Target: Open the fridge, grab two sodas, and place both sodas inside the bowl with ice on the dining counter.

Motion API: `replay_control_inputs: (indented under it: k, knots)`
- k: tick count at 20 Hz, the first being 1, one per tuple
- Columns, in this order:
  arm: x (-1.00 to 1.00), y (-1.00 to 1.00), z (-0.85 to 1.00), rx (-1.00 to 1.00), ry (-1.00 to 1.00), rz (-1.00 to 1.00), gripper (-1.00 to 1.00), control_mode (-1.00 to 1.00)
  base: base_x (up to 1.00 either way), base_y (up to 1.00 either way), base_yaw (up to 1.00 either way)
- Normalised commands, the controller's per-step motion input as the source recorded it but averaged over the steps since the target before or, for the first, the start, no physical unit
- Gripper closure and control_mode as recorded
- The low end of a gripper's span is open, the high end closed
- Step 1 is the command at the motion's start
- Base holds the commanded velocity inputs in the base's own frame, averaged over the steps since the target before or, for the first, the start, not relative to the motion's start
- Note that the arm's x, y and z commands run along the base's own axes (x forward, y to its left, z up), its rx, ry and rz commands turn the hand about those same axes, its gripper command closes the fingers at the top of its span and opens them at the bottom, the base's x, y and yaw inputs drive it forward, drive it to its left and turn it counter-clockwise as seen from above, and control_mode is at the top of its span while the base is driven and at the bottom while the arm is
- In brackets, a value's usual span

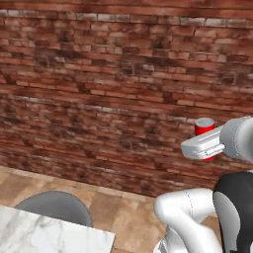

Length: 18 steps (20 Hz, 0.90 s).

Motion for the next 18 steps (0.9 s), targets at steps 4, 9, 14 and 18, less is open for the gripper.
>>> replay_control_inputs:
  k: [4,9,14,18]
  knots:
    - [0.00,0.00,0.00,0.00,0.00,0.00,1.00,1.00,0.74,-0.32,0.49]
    - [0.00,0.00,0.00,0.00,0.00,0.00,1.00,1.00,0.68,-0.34,0.50]
    - [0.00,0.00,0.00,0.00,0.00,0.00,1.00,1.00,0.64,-0.30,0.53]
    - [0.00,0.00,0.00,0.00,0.00,0.00,1.00,1.00,0.59,-0.28,0.54]
